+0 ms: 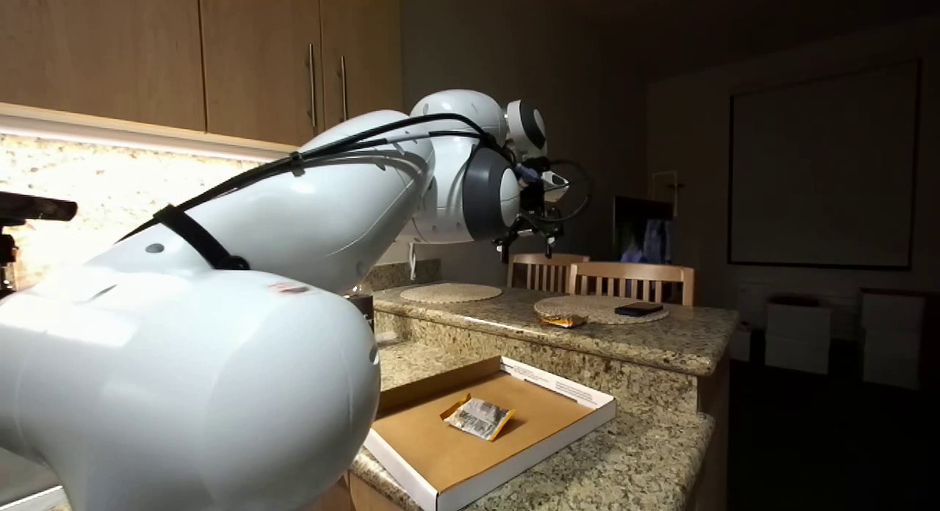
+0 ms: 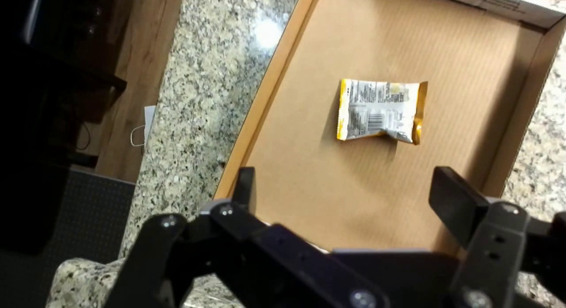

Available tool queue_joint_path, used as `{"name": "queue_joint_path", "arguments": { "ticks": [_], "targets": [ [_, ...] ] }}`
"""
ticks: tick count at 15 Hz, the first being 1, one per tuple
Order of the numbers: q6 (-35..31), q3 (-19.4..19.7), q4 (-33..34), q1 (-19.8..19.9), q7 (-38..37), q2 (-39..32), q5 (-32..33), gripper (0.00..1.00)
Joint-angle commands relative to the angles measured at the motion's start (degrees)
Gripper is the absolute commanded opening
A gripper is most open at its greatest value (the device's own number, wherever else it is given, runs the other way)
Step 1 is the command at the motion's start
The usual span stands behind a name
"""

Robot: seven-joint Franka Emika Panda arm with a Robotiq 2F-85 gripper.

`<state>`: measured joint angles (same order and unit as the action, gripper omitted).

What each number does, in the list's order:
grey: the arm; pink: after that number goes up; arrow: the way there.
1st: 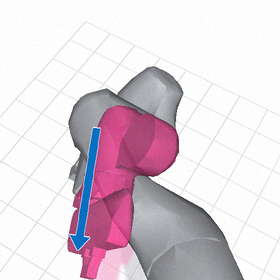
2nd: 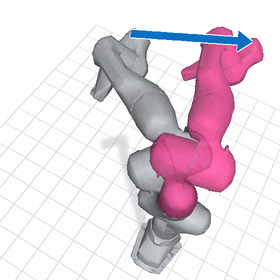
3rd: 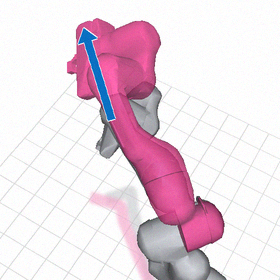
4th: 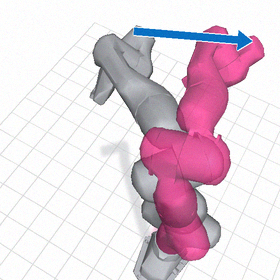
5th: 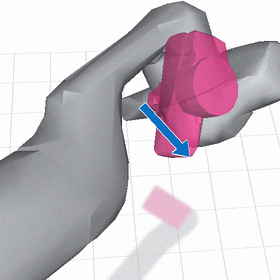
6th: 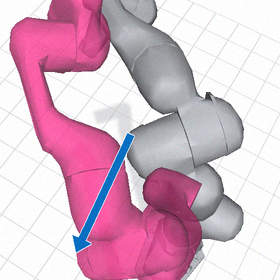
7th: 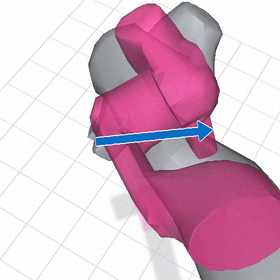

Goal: Remove one sachet from the box and place it on the upper part of the countertop

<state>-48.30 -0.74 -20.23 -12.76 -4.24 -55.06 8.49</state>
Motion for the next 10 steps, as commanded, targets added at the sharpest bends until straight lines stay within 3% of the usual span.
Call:
{"name": "queue_joint_path", "arguments": {
  "ticks": [1, 2, 3, 10],
  "targets": [
    [-0.84, 1.98, -0.84, 0.39, 2.2, 1.98, 0.61, 1.0],
    [-4.37, 3.34, 0.0, -0.38, 2.06, 3.53, 2.28, 1.0],
    [-2.25, 2.36, -1.16, 0.14, 0.1, 1.26, 0.1, 1.0],
    [-4.36, 3.45, -0.91, -0.33, 0.25, 3.86, 0.9, 1.0]
  ]
}}
